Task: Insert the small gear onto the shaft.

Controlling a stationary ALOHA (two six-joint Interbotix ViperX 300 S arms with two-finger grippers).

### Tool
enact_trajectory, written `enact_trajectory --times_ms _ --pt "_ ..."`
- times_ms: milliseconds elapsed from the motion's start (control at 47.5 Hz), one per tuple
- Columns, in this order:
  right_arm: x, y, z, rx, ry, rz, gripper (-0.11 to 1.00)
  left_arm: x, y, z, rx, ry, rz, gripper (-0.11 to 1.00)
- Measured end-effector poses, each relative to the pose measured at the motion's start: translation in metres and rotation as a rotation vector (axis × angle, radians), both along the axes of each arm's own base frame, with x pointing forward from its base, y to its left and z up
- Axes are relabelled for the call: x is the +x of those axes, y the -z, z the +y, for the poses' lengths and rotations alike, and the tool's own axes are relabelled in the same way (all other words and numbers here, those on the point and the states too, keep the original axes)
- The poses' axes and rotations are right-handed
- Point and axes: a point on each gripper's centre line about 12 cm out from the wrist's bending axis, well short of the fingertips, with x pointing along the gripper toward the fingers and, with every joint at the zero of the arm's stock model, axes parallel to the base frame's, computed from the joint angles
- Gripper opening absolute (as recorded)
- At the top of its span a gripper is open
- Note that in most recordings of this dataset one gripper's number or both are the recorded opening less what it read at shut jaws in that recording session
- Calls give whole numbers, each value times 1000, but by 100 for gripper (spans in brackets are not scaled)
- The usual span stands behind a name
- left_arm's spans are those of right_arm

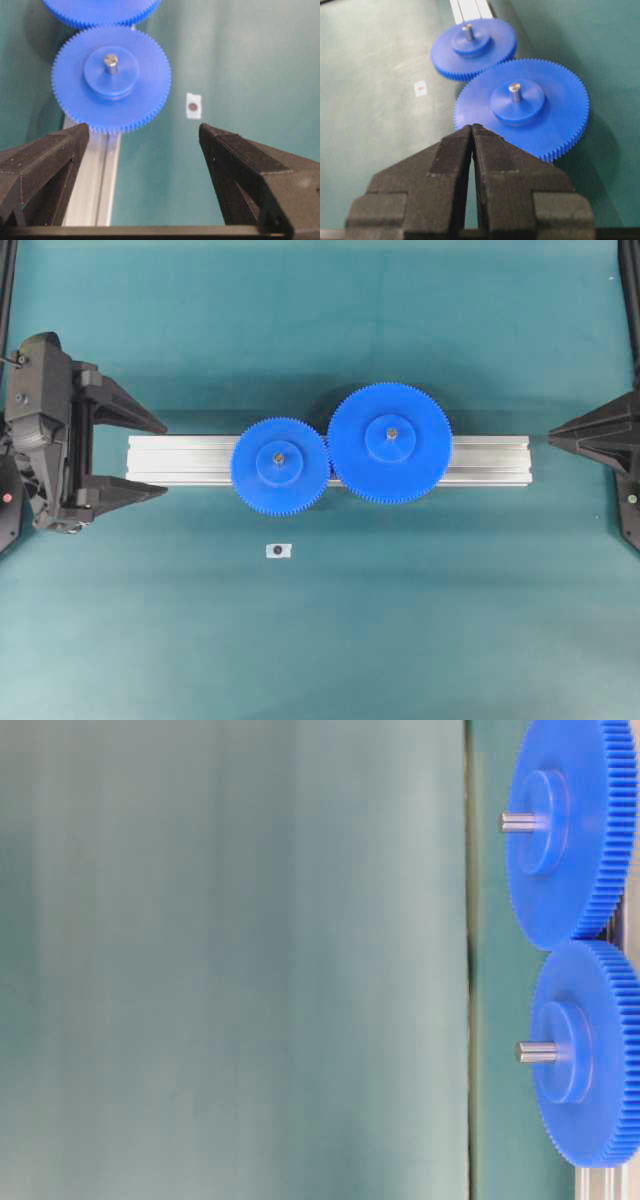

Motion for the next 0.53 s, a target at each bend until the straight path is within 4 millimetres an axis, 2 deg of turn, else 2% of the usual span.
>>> enact_trajectory --times_ms 526 --pt "0 1 0 0 0 3 11 -2 5 0 0 0 12 91"
